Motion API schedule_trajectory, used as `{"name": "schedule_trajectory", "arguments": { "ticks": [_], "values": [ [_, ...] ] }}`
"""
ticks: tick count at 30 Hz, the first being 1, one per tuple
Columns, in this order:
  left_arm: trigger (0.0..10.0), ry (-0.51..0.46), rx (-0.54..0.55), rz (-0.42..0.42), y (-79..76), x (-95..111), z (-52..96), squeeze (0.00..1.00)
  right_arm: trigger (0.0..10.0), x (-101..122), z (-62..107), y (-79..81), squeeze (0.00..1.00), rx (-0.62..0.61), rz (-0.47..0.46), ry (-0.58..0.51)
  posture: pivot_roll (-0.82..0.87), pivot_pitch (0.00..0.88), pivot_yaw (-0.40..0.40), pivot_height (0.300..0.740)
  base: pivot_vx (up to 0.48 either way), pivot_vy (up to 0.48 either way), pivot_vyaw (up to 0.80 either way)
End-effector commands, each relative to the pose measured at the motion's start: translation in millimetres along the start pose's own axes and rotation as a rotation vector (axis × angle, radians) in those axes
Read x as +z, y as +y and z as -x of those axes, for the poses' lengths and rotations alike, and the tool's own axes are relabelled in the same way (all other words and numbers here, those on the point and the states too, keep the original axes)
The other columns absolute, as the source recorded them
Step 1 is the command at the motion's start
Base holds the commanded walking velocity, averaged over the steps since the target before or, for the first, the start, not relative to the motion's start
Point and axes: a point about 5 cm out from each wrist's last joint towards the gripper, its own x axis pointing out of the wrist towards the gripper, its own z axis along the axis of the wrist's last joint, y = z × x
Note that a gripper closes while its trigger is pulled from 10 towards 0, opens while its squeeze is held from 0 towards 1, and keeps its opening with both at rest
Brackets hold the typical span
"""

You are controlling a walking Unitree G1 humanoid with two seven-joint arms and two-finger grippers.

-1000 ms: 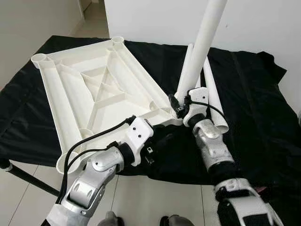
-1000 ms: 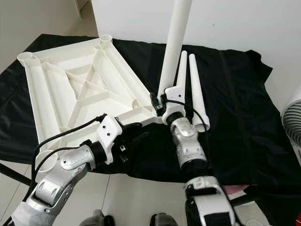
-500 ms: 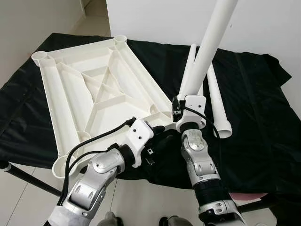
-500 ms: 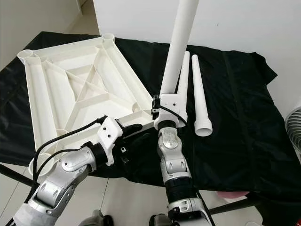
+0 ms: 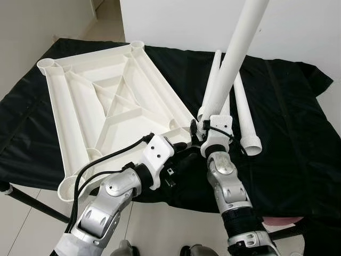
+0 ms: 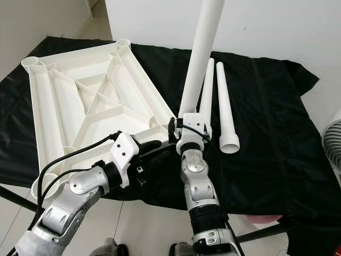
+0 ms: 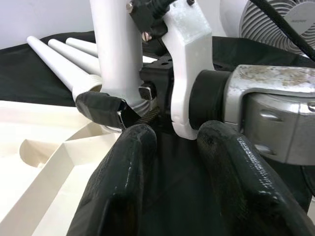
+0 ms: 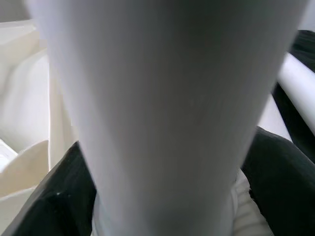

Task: Building children table

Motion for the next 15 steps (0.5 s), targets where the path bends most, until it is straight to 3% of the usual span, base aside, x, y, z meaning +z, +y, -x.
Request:
{"name": "schedule_trajectory", "arguments": {
  "ticks": [1,5,6,7,15],
  "values": [
    [10.0,0.000,-0.007,-0.018,-0.6,0,-0.8,0.00,10.0,4,-6.5,-4.1,1.00,0.064,0.000,-0.006,-0.05,0.082,0.010,0.740,0.000,0.000,0.00],
    [10.0,0.000,-0.007,-0.019,-0.7,1,-0.9,0.00,10.0,5,-9.4,-5.7,1.00,0.105,0.007,-0.008,-0.05,0.082,0.010,0.740,0.000,0.000,0.00],
    [10.0,-0.001,-0.008,-0.019,-0.5,1,-1.0,0.00,10.0,7,-12.2,-7.1,0.27,0.150,0.018,-0.008,-0.05,0.084,0.013,0.740,0.000,0.000,0.00],
    [10.0,-0.002,-0.007,-0.021,0.2,1,-1.3,0.00,10.0,10,-17.1,-9.8,0.00,0.223,0.038,-0.006,-0.05,0.084,0.016,0.740,0.000,0.000,0.00],
    [10.0,-0.007,-0.009,-0.024,1.4,3,-2.7,0.00,10.0,17,-30.1,-16.5,0.00,0.476,0.183,-0.008,-0.06,0.087,0.022,0.740,0.000,0.000,0.00]
  ]
}}
